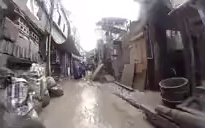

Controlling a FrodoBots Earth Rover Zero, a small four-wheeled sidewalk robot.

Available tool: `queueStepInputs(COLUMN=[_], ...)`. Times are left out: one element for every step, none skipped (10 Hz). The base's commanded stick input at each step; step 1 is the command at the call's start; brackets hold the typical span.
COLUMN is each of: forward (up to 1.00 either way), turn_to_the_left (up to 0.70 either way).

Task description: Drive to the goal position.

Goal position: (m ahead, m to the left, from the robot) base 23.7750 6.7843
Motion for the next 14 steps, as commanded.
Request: queueStepInputs(forward=[0.0,0.44,0.99,0.99,0.99,0.99,0.99,0.99,0.99,0.99,0.99,0.55,0.0,0.0], turn_to_the_left=[1.0,0.56,0.0,0.0,0.0,0.0,0.0,0.0,0.0,0.0,0.06,0.29,0.1,0.0])
